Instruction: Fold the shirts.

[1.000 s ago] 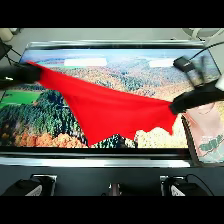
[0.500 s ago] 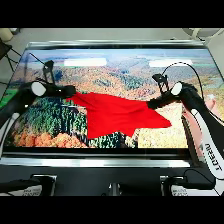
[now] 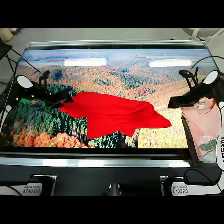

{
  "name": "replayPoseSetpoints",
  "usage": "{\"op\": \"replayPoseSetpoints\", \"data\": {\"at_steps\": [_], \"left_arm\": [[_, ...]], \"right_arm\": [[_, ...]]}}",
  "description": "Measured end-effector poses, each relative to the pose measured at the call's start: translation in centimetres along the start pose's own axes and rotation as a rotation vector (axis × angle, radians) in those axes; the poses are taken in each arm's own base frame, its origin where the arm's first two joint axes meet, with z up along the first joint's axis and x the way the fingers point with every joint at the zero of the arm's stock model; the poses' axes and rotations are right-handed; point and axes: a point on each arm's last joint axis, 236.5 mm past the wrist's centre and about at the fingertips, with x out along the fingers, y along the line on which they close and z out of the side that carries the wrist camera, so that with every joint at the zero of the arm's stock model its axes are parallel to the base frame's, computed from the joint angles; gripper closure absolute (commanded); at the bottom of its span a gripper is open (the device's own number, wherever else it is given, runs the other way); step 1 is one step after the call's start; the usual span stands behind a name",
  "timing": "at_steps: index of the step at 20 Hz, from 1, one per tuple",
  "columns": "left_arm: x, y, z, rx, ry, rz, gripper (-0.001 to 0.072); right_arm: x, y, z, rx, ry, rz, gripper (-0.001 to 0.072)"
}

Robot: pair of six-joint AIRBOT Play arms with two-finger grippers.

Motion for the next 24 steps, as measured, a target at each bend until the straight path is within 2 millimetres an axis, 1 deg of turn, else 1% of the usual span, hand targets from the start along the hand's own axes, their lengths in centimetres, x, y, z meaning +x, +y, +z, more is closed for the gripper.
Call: {"op": "replayPoseSetpoints", "data": {"at_steps": [2, 4, 6, 8, 10, 11, 12, 13, 14, 15, 16, 17, 18, 19, 20, 22, 23, 24], "left_arm": [[1.3, 0.5, -3.8, 0.019, 0.118, 0.002, 0.0002], [3.1, -0.3, -7.2, 0.029, 0.209, -0.022, 0.0002], [5.1, -1.4, -9.6, 0.039, 0.253, -0.048, 0.0002], [6.8, -2.9, -10.8, 0.056, 0.256, -0.07, 0.0002], [8.2, -4.2, -12.1, 0.082, 0.27, -0.079, 0.0003], [8.8, -4.8, -12.3, 0.094, 0.264, -0.083, 0.0003], [9.4, -5.2, -12.6, 0.104, 0.264, -0.082, 0.0004], [9.9, -5.4, -12.8, 0.11, 0.263, -0.081, 0.0004], [10.4, -5.6, -12.9, 0.109, 0.259, -0.079, 0.0009], [10.8, -5.8, -13.0, 0.1, 0.259, -0.08, 0.0127], [11.1, -5.8, -13.1, 0.089, 0.261, -0.078, 0.0224], [11.5, -5.7, -13.2, 0.076, 0.264, -0.073, 0.0277], [11.7, -5.7, -13.1, 0.069, 0.261, -0.07, 0.0387], [12.0, -5.6, -13.0, 0.056, 0.257, -0.067, 0.0563], [12.2, -5.4, -12.9, 0.058, 0.251, -0.058, 0.0678], [12.4, -5.4, -12.6, 0.046, 0.239, -0.056, 0.0685], [12.4, -5.5, -12.6, 0.046, 0.237, -0.057, 0.0686], [12.3, -5.5, -12.6, 0.046, 0.236, -0.057, 0.0686]], "right_arm": [[1.1, -0.2, -3.4, 0.03, 0.098, 0.043, 0.0113], [2.6, 0.5, -6.0, 0.046, 0.174, 0.092, 0.0104], [3.8, 1.2, -8.0, 0.051, 0.229, 0.126, 0.0105], [4.7, 1.5, -9.3, 0.057, 0.259, 0.142, 0.0105], [5.5, 1.6, -9.9, 0.059, 0.269, 0.144, 0.0103], [5.8, 1.5, -10.1, 0.061, 0.267, 0.14, 0.0085], [6.1, 1.4, -10.1, 0.063, 0.263, 0.135, 0.0045], [6.4, 1.3, -10.1, 0.065, 0.259, 0.132, 0.0022], [6.7, 1.2, -10.1, 0.063, 0.255, 0.129, 0.0021], [7.0, 1.1, -10.1, 0.066, 0.252, 0.127, 0.0022], [7.4, 0.9, -10.0, 0.068, 0.251, 0.125, 0.0022], [7.6, 0.9, -10.1, 0.071, 0.254, 0.129, 0.0023], [7.8, 1.0, -10.2, 0.078, 0.261, 0.137, 0.0025], [8.1, 1.1, -10.3, 0.085, 0.265, 0.145, 0.0038], [8.3, 1.2, -10.3, 0.09, 0.268, 0.154, 0.0048], [8.7, 1.5, -10.1, 0.101, 0.265, 0.174, 0.0049], [8.8, 2.3, -9.9, 0.114, 0.259, 0.21, 0.0066], [9.0, 3.3, -9.7, 0.125, 0.258, 0.254, 0.0128]]}}
